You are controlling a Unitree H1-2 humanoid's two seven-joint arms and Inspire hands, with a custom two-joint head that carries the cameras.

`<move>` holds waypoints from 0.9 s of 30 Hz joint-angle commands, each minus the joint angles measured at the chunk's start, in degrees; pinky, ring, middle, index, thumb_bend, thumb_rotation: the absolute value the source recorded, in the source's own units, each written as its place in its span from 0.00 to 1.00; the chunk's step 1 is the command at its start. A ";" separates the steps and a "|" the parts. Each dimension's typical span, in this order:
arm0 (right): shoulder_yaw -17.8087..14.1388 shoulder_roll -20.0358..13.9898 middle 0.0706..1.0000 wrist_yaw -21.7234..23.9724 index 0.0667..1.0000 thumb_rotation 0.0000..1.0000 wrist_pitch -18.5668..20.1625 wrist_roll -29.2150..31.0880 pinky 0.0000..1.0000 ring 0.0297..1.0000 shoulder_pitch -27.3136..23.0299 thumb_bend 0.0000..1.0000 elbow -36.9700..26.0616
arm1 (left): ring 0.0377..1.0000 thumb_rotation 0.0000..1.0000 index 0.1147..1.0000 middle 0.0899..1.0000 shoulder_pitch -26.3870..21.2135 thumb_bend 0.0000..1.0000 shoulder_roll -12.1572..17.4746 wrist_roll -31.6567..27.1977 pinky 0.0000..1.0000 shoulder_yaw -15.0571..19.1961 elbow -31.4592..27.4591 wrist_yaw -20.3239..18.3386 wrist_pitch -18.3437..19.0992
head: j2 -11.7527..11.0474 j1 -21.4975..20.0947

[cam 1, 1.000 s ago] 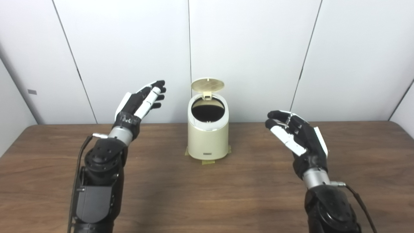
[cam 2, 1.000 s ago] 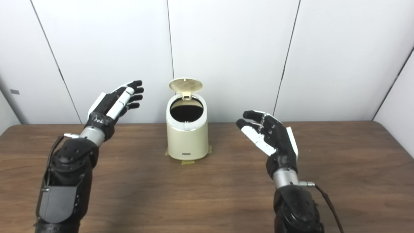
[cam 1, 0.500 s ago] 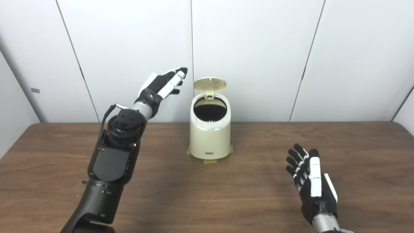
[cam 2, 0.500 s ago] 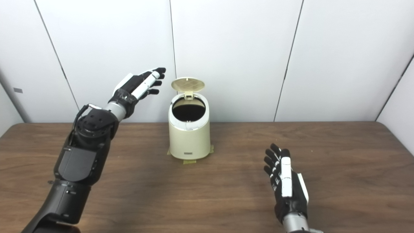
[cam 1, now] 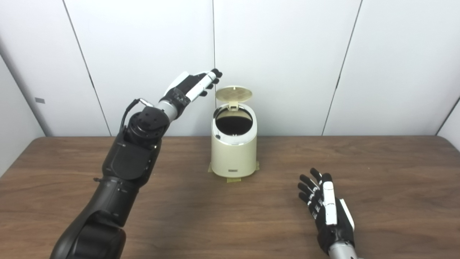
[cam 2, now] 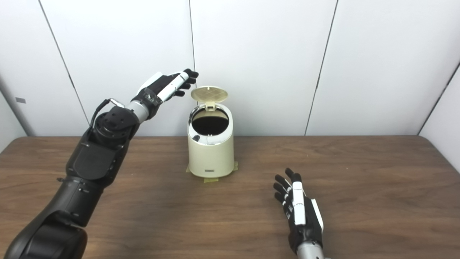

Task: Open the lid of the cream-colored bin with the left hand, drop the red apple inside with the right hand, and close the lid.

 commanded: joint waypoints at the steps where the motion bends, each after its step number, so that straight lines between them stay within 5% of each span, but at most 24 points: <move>1: 0.76 0.50 0.85 0.15 0.94 1.00 -1.74 -0.12 0.86 0.85 -1.00 0.54 -0.35 | 0.92 1.00 0.87 0.89 -5.49 0.43 0.70 1.34 0.90 -0.57 -0.40 0.38 -2.12 | 0.04 0.02; 11: 4.15 -1.96 0.81 0.54 0.94 1.00 -1.49 -4.37 0.85 0.82 -1.07 0.55 1.28 | 0.93 1.00 0.82 0.83 -7.58 0.46 1.46 10.32 0.99 -7.25 -1.10 0.31 -3.82 | 0.30 0.45; 17: 5.06 -2.42 0.81 0.25 0.95 1.00 -1.51 -6.00 0.86 0.81 -1.37 0.56 1.43 | 0.86 1.00 0.79 0.79 -7.82 0.45 1.02 10.94 0.92 -7.46 -0.60 0.38 -5.86 | 0.48 0.27; 23: 6.53 -3.48 0.82 0.55 0.97 1.00 0.46 -8.87 0.87 0.82 -1.77 0.57 1.30 | 0.75 1.00 0.73 0.69 -7.78 0.48 3.65 18.92 0.75 -12.32 -3.09 0.55 -8.46 | 0.76 -0.18; 27: 8.03 -4.84 0.82 0.56 0.97 1.00 0.27 -12.02 0.87 0.81 -2.05 0.54 1.85 | 0.73 1.00 0.70 0.68 -7.09 0.49 4.38 21.49 0.73 -13.14 -5.77 -0.08 -8.31 | 0.83 -0.23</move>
